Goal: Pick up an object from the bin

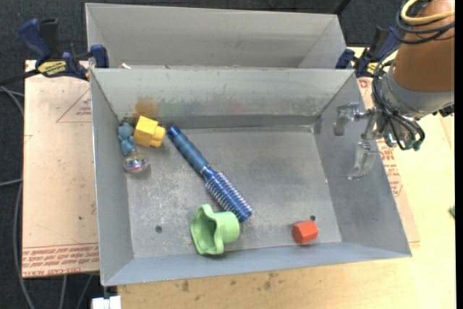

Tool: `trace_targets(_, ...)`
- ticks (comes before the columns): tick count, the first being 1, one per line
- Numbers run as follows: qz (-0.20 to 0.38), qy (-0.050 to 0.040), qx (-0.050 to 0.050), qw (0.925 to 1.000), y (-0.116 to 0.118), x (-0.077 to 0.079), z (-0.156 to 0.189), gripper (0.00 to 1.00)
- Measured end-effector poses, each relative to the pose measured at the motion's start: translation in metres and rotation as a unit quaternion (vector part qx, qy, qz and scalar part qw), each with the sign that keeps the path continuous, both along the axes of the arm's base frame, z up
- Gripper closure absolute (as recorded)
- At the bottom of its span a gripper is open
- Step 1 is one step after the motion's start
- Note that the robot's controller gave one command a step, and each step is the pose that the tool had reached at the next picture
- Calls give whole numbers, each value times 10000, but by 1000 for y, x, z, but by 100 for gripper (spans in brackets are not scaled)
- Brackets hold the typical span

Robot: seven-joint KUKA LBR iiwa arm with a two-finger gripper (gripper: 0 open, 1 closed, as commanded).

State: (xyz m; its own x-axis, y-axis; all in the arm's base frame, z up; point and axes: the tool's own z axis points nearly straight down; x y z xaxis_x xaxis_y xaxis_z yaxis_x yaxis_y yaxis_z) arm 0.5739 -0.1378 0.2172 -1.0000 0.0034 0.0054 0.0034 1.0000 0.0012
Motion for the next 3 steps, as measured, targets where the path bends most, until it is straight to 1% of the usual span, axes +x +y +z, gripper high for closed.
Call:
trace_targets(1,494,16,14,9988,25,-59,-65,0)
trace_targets(2,2140,-94,-6,9768,63,-84,-146,0)
trace_targets(3,2146,-36,2,9767,62,-87,-147,100)
